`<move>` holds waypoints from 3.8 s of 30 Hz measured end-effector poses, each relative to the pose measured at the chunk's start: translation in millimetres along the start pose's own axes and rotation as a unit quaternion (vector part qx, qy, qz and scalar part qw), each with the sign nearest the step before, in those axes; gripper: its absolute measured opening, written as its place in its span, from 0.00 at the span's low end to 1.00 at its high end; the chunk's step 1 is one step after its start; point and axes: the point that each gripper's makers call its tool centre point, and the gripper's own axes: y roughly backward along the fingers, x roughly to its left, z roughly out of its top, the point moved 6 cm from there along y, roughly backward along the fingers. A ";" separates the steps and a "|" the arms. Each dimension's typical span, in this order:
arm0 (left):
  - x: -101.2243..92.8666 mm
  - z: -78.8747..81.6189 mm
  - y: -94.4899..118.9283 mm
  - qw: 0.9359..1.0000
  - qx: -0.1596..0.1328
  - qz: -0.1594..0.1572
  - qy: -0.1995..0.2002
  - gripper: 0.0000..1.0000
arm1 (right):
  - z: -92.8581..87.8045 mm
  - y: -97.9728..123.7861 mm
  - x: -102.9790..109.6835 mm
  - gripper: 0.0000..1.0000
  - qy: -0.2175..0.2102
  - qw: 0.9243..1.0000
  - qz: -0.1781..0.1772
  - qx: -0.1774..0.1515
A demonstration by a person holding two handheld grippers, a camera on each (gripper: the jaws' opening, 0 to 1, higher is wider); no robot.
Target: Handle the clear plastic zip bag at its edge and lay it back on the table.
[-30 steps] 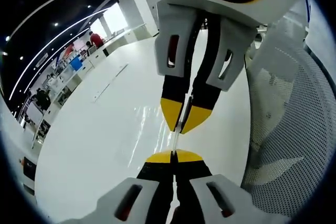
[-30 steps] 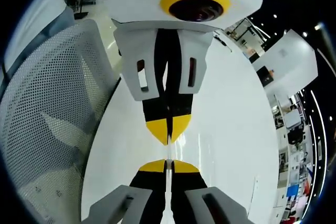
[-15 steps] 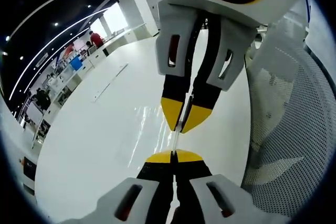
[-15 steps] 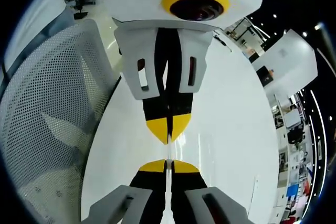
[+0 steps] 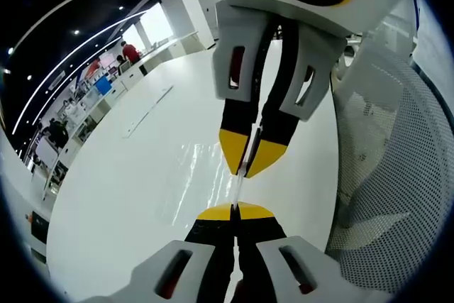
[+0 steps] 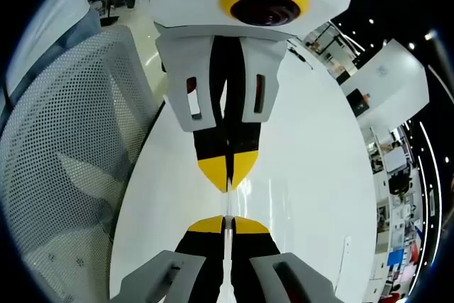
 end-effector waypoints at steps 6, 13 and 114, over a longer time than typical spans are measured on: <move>-0.5 0.8 0.3 1.000 0.000 -0.001 0.000 0.00 | -0.3 0.0 0.4 0.00 0.000 1.000 0.000 0.000; 0.9 -0.6 -0.2 1.000 -0.001 -0.001 0.001 0.00 | -1.6 0.5 -0.1 0.00 0.000 1.000 0.000 0.001; 5.0 -11.2 7.0 1.000 0.009 0.001 0.011 0.00 | -34.3 10.7 2.9 0.00 -0.018 1.000 -0.005 0.023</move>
